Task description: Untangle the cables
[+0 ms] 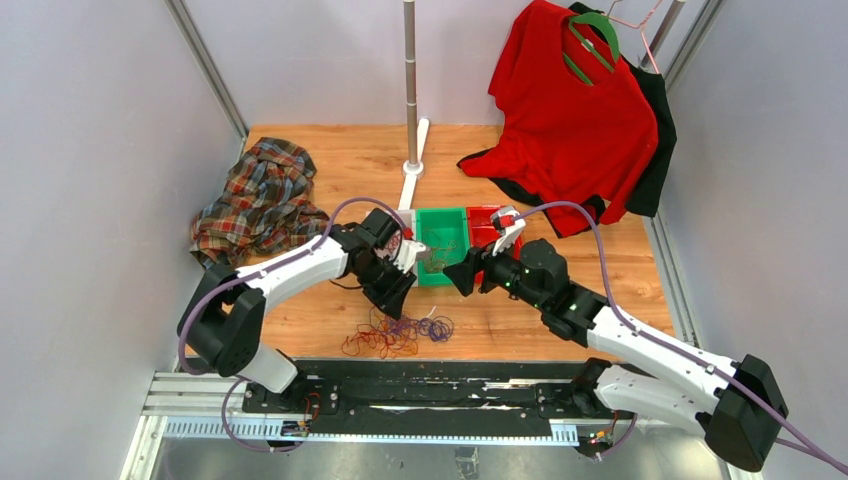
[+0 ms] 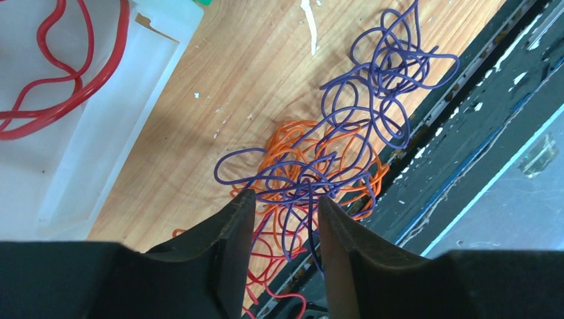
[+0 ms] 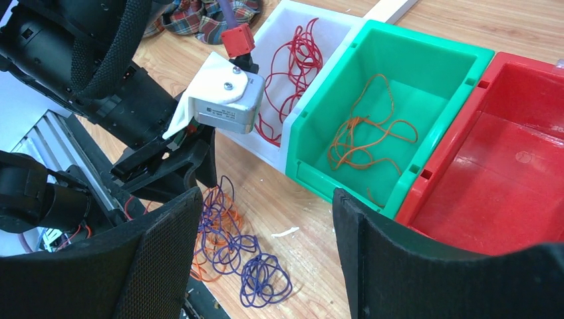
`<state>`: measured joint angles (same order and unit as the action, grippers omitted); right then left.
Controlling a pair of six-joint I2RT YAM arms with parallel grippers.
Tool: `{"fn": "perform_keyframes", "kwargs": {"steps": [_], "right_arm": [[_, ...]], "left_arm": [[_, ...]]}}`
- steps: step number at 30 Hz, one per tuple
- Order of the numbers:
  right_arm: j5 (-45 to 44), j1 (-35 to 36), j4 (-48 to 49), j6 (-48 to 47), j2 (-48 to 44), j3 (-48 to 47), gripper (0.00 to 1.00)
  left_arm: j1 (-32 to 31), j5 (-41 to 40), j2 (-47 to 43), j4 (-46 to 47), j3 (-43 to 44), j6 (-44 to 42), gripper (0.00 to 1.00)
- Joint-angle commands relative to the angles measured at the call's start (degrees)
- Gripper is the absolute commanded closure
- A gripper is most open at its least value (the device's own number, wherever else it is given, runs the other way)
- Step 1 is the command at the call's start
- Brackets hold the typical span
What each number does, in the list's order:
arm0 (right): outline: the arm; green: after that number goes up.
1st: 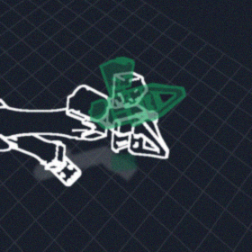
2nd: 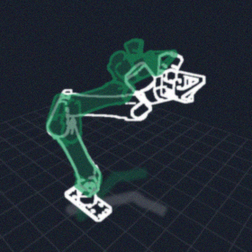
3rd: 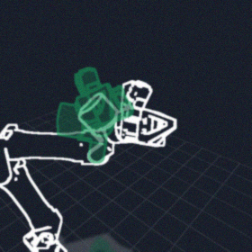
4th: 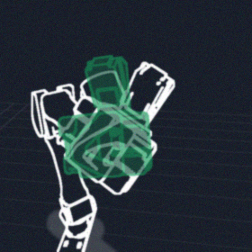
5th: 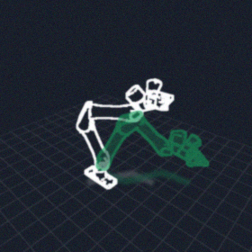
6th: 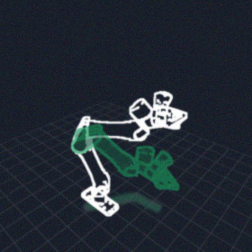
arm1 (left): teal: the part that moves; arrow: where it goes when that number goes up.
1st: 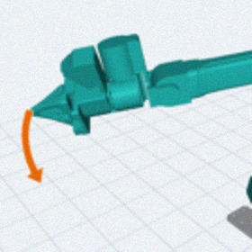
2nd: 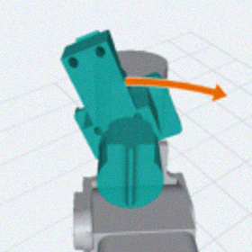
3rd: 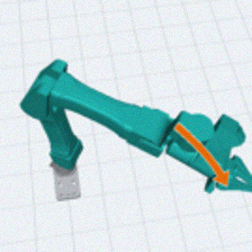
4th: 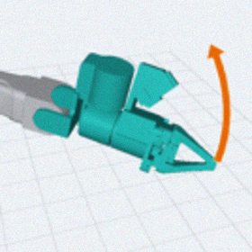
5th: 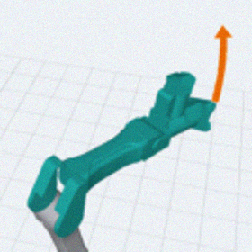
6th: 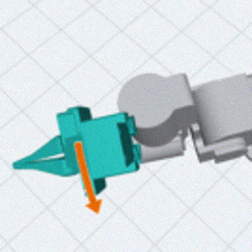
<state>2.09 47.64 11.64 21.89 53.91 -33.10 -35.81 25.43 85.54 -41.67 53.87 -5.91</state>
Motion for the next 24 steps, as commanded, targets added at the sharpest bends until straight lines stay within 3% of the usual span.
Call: {"fn": "perform_keyframes", "kwargs": {"steps": [1, 5, 6, 17, 24], "right_arm": [[-1.06, 0.82, -0.53, -0.98, 0.49, -0.05, 0.29], [-0.69, 0.86, -0.28, -1.05, 1.54, -0.32, 0.29], [-0.68, 0.8, -0.22, -0.99, 1.81, -0.4, 0.29], [1.07, 0.88, 1.93, -0.16, 2.26, -0.15, 0.29], [4.2, 2.11, 12.68, 4.54, 1.24, 3.27, 0.27]], "left_arm": [[-0.13, 0.67, 0.91, 0.01, 1.37, -1.04, 0.63], [-0.13, 0.78, -0.33, -2.13, 2.62, -3.78, 0.87], [-0.13, 0.76, -1.45, -2.67, 2.91, -4.48, 0.89], [-0.13, 2.08, -9.34, -9.91, 7.87, -12.68, 0.99], [-0.13, 9.52, -14.8, -13.65, 14.19, -13.52, 0.99]]}}
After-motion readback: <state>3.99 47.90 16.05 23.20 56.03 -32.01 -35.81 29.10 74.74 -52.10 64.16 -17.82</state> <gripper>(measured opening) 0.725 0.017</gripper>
